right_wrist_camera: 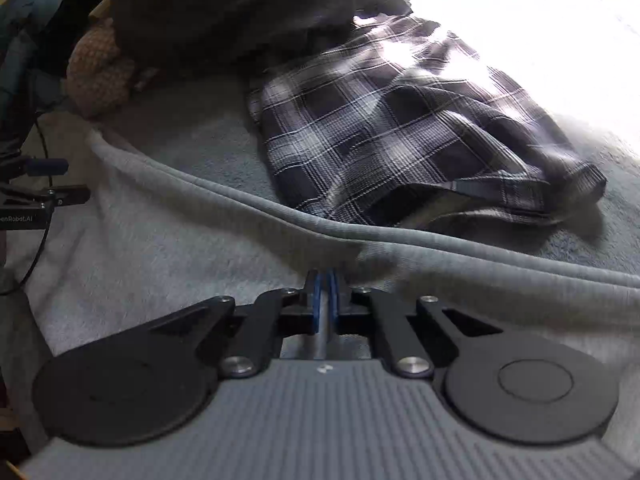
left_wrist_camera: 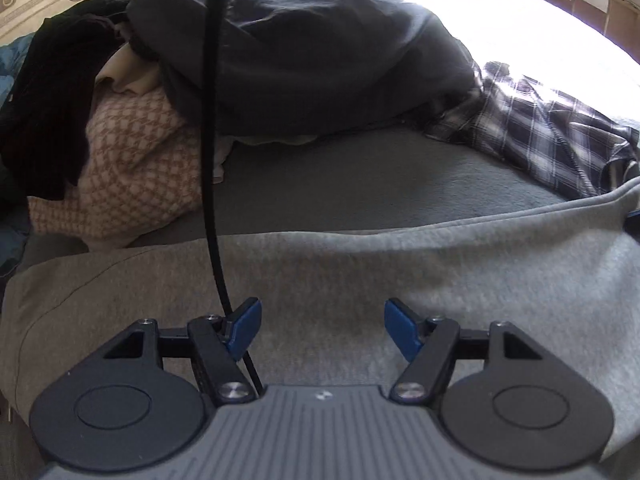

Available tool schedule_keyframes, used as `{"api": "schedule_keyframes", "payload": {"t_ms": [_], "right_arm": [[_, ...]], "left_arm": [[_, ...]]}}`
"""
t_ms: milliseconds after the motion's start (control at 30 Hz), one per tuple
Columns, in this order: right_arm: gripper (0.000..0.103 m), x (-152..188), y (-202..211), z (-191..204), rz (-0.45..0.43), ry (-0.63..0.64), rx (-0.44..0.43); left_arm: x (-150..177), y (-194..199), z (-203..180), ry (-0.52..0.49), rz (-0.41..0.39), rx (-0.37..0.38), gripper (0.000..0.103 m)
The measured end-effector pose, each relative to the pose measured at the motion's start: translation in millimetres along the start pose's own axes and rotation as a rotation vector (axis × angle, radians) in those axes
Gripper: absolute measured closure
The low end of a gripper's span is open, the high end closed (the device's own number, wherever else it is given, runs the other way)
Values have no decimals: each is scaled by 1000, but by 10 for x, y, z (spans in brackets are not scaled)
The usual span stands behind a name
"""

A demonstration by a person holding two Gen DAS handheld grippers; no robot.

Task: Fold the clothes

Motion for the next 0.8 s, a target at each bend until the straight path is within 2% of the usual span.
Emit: {"api": "schedule_keyframes", "payload": {"t_ms": [67, 100, 133, 200, 267, 367, 467, 567, 633, 667, 733, 800], "right_arm": [[103, 15, 227, -226, -12, -85, 157], [97, 8, 313, -211, -6, -63, 206], [97, 1, 399, -194, 0, -40, 255], [97, -116, 450, 87, -44, -33, 173], [97, -290, 247, 572, -59, 66, 90], [97, -541, -274, 1409, -78, 208, -95], [98, -703, -901, 1823, -26, 256, -257], [103, -786, -1387, 2004, 39, 304, -206], [103, -900, -1467, 1739, 5, 199, -134], [103, -958, -1424, 1570, -16, 95, -132], [100, -1054, -1225, 1469, -66, 68, -28], [100, -1045, -1328, 1662, -42, 79, -44]], "left_arm": [[16, -18, 169, 8, 7, -30, 33], [19, -19, 253, 11, 6, -46, 33], [22, -22, 336, 10, 9, -66, 33], [34, -33, 506, -3, 22, -118, 33], [57, -51, 671, -20, 45, -168, 33], [117, -154, 939, -43, 91, -217, 33], [220, -285, 1176, -47, 121, -235, 33], [348, -450, 1401, -30, 138, -221, 31], [405, -511, 1529, -2, 134, -182, 29], [420, -515, 1584, 14, 129, -158, 28], [444, -508, 1679, 40, 116, -119, 28], [450, -508, 1754, 47, 111, -96, 29]]}}
Point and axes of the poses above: each gripper's, at about its wrist camera, not at the fingertips, and y roughly against the way its jaws point, z to its left, x to its underside, the point moved 6 cm from there along -y, roughly the way its jaws point, and after that the axes turned 9 degrees about -x, right-handed, at the moved point
